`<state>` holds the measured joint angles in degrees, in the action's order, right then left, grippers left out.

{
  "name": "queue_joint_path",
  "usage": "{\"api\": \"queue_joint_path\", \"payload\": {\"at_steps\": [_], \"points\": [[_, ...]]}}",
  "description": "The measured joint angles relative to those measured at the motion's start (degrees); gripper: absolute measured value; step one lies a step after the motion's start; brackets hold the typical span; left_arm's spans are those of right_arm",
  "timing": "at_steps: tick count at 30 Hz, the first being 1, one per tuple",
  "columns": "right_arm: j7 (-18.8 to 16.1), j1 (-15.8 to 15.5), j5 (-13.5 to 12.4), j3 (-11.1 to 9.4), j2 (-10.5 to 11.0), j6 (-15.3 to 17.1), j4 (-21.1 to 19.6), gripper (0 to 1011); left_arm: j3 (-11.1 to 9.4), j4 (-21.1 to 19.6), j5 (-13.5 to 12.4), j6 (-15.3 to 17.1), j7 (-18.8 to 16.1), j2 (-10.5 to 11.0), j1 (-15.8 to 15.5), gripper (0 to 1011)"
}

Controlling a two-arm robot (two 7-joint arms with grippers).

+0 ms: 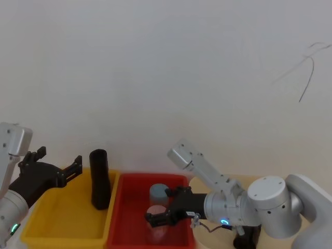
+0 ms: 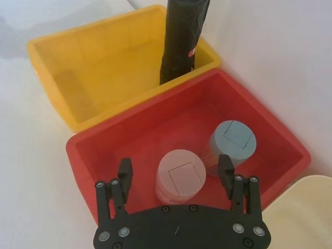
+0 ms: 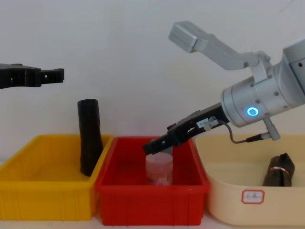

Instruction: Pick up the garbage bag with the one hand and transfer it to the other hand.

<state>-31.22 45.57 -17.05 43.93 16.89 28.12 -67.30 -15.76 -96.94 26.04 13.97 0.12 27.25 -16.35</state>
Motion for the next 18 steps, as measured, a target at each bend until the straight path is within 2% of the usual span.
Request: {"api": "queue_joint_path", "payload": {"at_steps": [18], "points": [[-1.02, 1.48, 0.87, 0.11, -3.38, -2.83, 7.59, 1001, 0.0, 0.0, 0.0, 0.0, 0.0, 0.0, 0.0, 1000]]}}
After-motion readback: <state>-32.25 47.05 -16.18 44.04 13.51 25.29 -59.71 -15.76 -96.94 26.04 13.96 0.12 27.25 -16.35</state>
